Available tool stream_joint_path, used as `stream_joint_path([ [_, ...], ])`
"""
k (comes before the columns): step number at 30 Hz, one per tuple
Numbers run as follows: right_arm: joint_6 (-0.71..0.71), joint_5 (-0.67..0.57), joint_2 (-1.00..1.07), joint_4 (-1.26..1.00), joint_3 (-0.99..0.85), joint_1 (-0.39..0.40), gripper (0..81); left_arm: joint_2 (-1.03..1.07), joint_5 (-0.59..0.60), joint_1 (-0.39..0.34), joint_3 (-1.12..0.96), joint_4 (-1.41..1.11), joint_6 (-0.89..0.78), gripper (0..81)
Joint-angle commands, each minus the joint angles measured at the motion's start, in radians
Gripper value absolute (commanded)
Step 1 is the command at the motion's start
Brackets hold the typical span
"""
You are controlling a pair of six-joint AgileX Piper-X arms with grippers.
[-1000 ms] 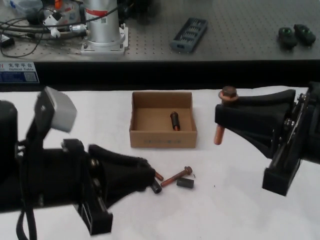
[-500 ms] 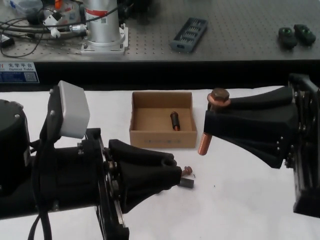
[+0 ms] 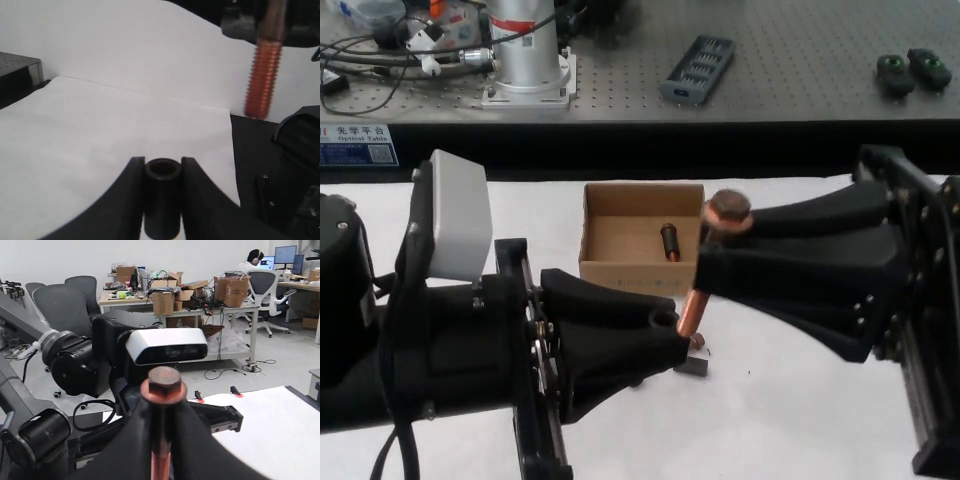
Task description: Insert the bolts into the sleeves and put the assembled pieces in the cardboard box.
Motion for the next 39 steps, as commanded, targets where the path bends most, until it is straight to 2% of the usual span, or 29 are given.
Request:
stream_joint_path([
  [1,0.003,-0.009,0.007,-0.018,-0.001,0.007,3.7,-0.003,0.054,-0.005,-0.003,-0.043,0.018,0.4],
  [12,-0.007,-0.002,0.014,-0.078,-0.001,0.004,3.7,-0.005,0.184,-0.005,-0.003,-0.076,-0.006,0.3],
  [24,-0.049,-0.002,0.014,0.043,-0.001,-0.012,3.7,-0.005,0.183,-0.005,-0.003,-0.079,-0.006,0.3],
  [39,-0.052,0.012,0.031,0.055,-0.001,-0.012,3.7,-0.005,0.177,-0.005,-0.003,-0.088,-0.006,0.3],
])
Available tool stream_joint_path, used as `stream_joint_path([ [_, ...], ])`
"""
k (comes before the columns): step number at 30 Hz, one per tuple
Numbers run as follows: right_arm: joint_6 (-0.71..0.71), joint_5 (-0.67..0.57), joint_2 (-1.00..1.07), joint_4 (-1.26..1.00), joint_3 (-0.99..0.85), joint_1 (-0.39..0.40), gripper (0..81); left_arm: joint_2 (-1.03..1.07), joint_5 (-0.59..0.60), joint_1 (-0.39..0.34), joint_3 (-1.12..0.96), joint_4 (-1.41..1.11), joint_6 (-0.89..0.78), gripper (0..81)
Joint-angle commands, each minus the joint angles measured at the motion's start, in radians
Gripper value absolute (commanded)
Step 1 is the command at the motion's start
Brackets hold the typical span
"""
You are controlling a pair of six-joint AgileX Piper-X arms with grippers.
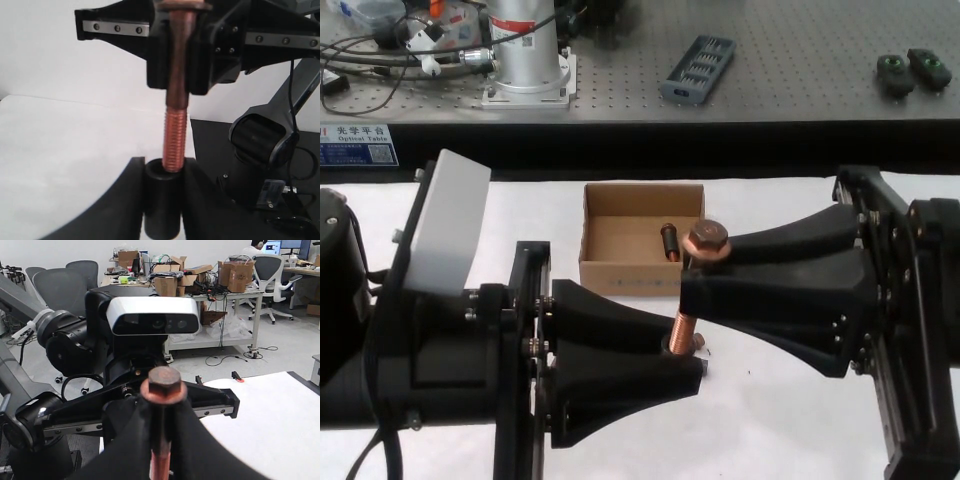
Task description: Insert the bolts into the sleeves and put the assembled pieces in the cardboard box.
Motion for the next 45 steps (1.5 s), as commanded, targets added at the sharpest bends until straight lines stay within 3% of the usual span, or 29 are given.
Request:
stream_joint_path([
  [1,-0.008,0.011,0.015,0.012,-0.001,-0.005,3.7,-0.003,0.02,-0.002,-0.003,-0.04,-0.006,0.3],
  [20,-0.008,0.011,0.038,0.08,-0.001,-0.005,1.7,-0.003,0.016,-0.002,-0.003,-0.067,-0.012,0.3],
  [25,-0.002,0.046,0.038,0.08,-0.001,-0.005,27.2,-0.003,0.016,-0.002,-0.003,-0.067,-0.012,0.3],
  [27,0.0,0.084,0.038,0.08,-0.001,-0.005,33.5,-0.003,0.008,-0.002,-0.003,-0.067,-0.012,0.3],
  [35,-0.008,0.157,0.038,0.064,-0.001,-0.005,34.3,-0.003,-0.015,-0.002,-0.003,-0.067,-0.012,0.3],
  [45,0.069,0.028,0.036,0.057,-0.001,0.014,34.3,-0.003,-0.135,-0.002,-0.003,-0.067,-0.012,0.3],
])
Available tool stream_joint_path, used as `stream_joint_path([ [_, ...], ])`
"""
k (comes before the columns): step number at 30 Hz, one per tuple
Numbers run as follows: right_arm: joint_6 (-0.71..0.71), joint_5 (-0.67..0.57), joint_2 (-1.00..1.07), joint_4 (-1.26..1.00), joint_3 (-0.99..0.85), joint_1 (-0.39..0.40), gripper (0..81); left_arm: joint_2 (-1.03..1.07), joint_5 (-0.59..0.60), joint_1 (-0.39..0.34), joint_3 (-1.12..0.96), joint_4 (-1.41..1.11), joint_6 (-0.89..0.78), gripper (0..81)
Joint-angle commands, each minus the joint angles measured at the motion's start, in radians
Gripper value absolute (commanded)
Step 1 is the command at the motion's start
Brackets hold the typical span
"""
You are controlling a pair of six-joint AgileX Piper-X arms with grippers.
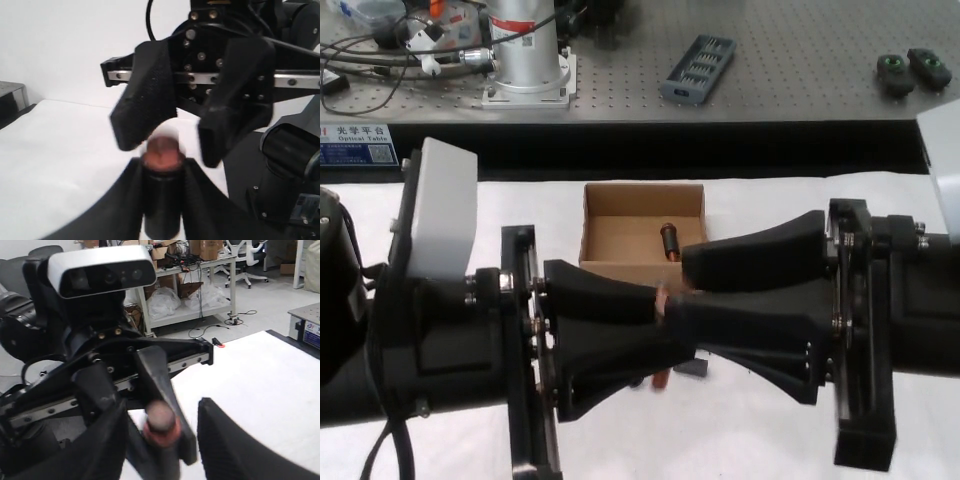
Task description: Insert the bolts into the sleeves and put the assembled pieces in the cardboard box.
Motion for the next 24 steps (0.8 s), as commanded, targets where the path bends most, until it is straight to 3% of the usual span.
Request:
stream_joint_path([
  [1,0.028,-0.075,-0.002,-0.017,-0.001,0.004,34.3,-0.003,-0.042,-0.002,-0.009,-0.03,0.0,0.3],
  [8,0.059,-0.068,-0.002,-0.024,-0.001,0.002,33.7,-0.003,-0.174,-0.002,-0.009,-0.03,0.0,0.3],
  [12,0.058,0.094,-0.035,-0.021,-0.001,-0.01,33.7,-0.003,-0.337,-0.002,-0.009,-0.019,-0.016,0.3],
  [14,0.058,0.188,-0.067,-0.015,-0.001,-0.018,33.5,-0.003,-0.353,0.005,-0.02,0.021,-0.039,0.3],
  [18,0.052,0.28,-0.134,0.034,-0.001,-0.042,21.1,0.005,-0.366,0.009,-0.09,0.192,-0.044,0.3],
  [21,0.05,0.295,-0.19,0.111,-0.001,-0.057,2.7,0.044,-0.372,0.009,-0.167,0.28,-0.045,0.3],
  [24,0.028,0.307,-0.244,0.22,-0.001,-0.061,3.7,0.109,-0.372,0.009,-0.256,0.323,-0.045,0.3],
])
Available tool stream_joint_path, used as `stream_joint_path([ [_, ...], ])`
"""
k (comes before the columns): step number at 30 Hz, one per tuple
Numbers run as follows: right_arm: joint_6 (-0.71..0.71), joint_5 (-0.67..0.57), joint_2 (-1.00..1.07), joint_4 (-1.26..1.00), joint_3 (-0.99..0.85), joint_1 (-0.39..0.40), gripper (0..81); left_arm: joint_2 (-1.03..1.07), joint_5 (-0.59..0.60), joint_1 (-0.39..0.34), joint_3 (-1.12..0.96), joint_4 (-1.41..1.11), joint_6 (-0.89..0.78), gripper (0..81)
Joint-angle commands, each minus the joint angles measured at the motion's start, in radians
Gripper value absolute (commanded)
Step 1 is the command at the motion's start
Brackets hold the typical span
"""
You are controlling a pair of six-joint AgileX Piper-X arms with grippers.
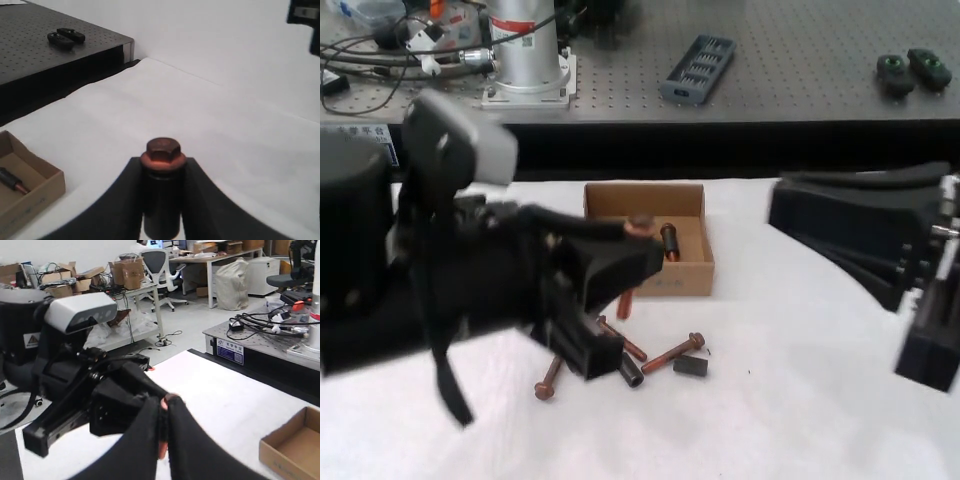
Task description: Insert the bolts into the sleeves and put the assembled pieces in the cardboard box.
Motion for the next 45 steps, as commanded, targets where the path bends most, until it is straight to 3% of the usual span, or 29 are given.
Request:
stream_joint_path([
  [1,-0.033,0.016,-0.052,0.106,-0.001,-0.006,3.7,0.057,-0.003,0.003,-0.095,0.033,-0.019,0.3],
  [13,-0.044,0.132,-0.205,0.458,-0.001,-0.006,3.7,0.441,-0.096,0.062,-0.555,0.332,-0.12,0.7],
  [18,-0.044,0.193,-0.249,0.522,-0.001,-0.006,3.7,0.61,-0.085,0.103,-0.771,0.472,-0.176,0.6],
  [26,-0.044,0.205,-0.32,0.539,-0.001,-0.006,3.7,0.842,-0.1,0.108,-1.056,0.629,-0.19,0.6],
  [37,-0.044,0.205,-0.353,0.556,-0.001,-0.006,3.7,1.073,-0.269,0.114,-1.267,0.763,-0.236,0.6],
  [45,-0.044,0.205,-0.353,0.604,-0.001,-0.006,3.7,1.189,-0.272,0.114,-1.277,0.753,-0.319,0.6],
])
